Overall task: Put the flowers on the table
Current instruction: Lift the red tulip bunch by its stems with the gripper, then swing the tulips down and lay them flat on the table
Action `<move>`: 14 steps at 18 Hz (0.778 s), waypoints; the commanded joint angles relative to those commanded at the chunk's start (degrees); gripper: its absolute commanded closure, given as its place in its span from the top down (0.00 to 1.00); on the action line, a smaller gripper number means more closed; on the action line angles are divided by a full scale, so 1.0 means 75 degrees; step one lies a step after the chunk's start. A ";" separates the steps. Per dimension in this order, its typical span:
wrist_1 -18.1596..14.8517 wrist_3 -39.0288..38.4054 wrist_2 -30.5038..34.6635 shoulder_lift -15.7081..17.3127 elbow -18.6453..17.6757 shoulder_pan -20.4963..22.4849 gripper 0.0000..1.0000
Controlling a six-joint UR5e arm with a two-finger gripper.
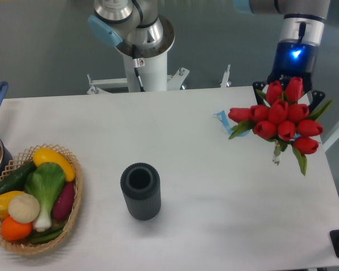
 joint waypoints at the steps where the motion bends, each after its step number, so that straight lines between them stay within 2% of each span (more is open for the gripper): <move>1: 0.0000 0.0000 0.0329 -0.0023 0.0012 -0.0164 0.37; 3: -0.0012 -0.0012 0.0997 -0.0082 0.0035 -0.0445 0.37; 7: -0.0047 -0.0023 0.2940 -0.0246 -0.0011 -0.1230 0.37; 10: -0.0047 -0.0012 0.4207 -0.0608 0.0059 -0.1793 0.37; 14: -0.0047 0.0011 0.5509 -0.1205 0.0082 -0.2250 0.37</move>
